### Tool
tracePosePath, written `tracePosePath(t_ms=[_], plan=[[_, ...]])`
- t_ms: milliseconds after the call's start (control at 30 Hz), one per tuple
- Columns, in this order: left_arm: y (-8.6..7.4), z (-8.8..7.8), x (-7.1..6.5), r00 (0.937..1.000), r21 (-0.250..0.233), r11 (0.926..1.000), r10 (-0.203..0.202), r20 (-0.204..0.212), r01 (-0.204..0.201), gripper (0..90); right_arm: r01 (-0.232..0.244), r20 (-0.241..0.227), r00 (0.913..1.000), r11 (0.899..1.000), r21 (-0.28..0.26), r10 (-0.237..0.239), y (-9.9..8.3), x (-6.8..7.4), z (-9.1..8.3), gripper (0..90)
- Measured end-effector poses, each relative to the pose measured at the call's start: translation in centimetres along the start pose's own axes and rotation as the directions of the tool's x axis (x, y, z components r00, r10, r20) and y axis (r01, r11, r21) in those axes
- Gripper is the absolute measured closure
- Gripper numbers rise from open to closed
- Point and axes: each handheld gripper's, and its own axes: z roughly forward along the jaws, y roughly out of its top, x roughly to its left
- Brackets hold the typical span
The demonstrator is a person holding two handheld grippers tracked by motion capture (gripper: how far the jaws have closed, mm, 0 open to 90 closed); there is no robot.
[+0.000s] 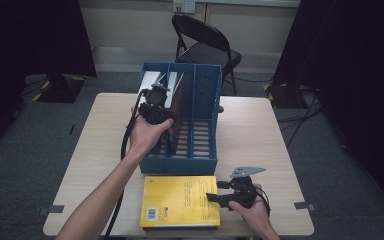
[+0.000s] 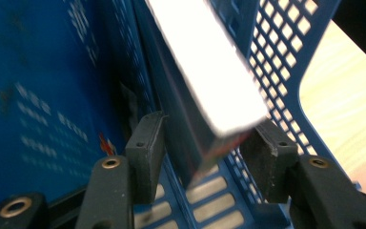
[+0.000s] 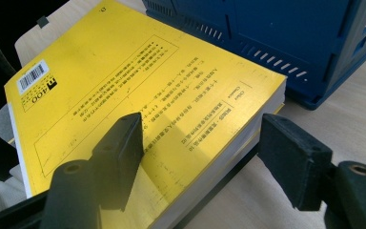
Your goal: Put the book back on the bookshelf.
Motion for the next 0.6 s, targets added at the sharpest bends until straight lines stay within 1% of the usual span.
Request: tracePosePath(t_ms=[33, 67, 133, 167, 200, 233, 267, 333, 367, 400, 433, 467, 500, 533, 567, 600], plan=[[-0.3, -0.1, 0.0, 0.9999, -0.017, 0.9998, 0.009, 0.008, -0.009, 50.5, 0.0, 0.0, 1.0, 1.0, 0.0, 0.0, 0.0, 0.0, 0.0, 31.4], [-0.5, -0.3, 0.0, 0.9996, -0.023, 0.9994, 0.027, -0.005, -0.027, 50.9, 0.0, -0.001, 1.0, 1.0, 0.0, 0.0, 0.0, 0.0, 0.0, 31.4], [-1.1, -0.4, -0.1, 0.9987, -0.033, 0.9982, 0.05, -0.01, -0.05, 48.0, -0.003, -0.001, 1.0, 1.0, 0.0, 0.003, 0.0, 0.0, 0.0, 31.4], [-1.4, -0.5, 0.1, 0.9986, -0.039, 0.9979, 0.052, 0.008, -0.052, 47.7, -0.001, -0.001, 1.0, 1.0, -0.001, 0.001, 0.0, 0.0, 0.0, 31.4], [-1.8, -0.5, 0.2, 0.9984, -0.044, 0.9982, 0.043, 0.036, -0.042, 46.2, -0.001, 0.0, 1.0, 1.0, -0.001, 0.001, 0.0, 0.0, 0.0, 31.4], [-2.1, -0.5, 0.3, 0.9981, -0.043, 0.9982, 0.043, 0.044, -0.041, 45.3, -0.001, 0.0, 1.0, 1.0, 0.0, 0.001, 0.0, 0.0, 0.0, 31.4], [-2.4, -0.5, 0.4, 0.9977, -0.055, 0.9974, 0.048, 0.048, -0.045, 43.8, -0.006, 0.0, 1.0, 1.0, 0.001, 0.006, 0.0, 0.0, 0.0, 31.4], [-3.2, -0.6, 0.6, 0.9977, -0.073, 0.9961, 0.053, 0.043, -0.05, 41.9, -0.003, 0.001, 1.0, 1.0, -0.001, 0.003, 0.0, 0.0, 0.0, 31.4], [-3.6, -0.7, 0.9, 0.9964, -0.091, 0.9947, 0.055, 0.065, -0.049, 40.8, -0.003, 0.001, 1.0, 1.0, -0.001, 0.003, 0.0, 0.0, 0.0, 31.4], [-4.0, -0.7, 1.3, 0.9939, -0.096, 0.9949, 0.039, 0.104, -0.029, 42.1, -0.002, 0.001, 1.0, 1.0, 0.0, 0.002, 0.0, 0.0, 0.1, 31.4], [-4.4, -0.6, 1.5, 0.9934, -0.097, 0.995, 0.031, 0.11, -0.02, 43.0, -0.002, 0.001, 1.0, 1.0, 0.0, 0.002, 0.0, 0.0, 0.1, 31.4], [-4.8, -0.7, 1.6, 0.9944, -0.109, 0.9932, 0.052, 0.092, -0.042, 44.3, -0.002, 0.001, 1.0, 1.0, 0.0, 0.002, 0.0, 0.0, 0.1, 31.3], [-5.3, -0.7, 1.7, 0.9942, -0.117, 0.9916, 0.065, 0.086, -0.055, 47.9, -0.002, 0.003, 1.0, 1.0, -0.001, 0.002, 0.0, 0.0, 0.1, 31.3], [-5.7, -0.7, 1.9, 0.9924, -0.108, 0.9928, 0.062, 0.106, -0.051, 48.3, -0.001, 0.003, 1.0, 1.0, -0.001, 0.001, 0.0, 0.0, 0.1, 31.3], [-6.1, -0.7, 2.1, 0.9921, -0.115, 0.9921, 0.063, 0.109, -0.05, 48.5, -0.001, 0.004, 1.0, 1.0, -0.001, 0.001, 0.0, 0.0, 0.1, 31.3], [-6.6, -0.8, 2.1, 0.9903, -0.119, 0.991, 0.075, 0.117, -0.061, 48.7, 0.0, 0.004, 1.0, 1.0, 0.0, 0.0, 0.0, 0.0, 0.1, 31.2]])
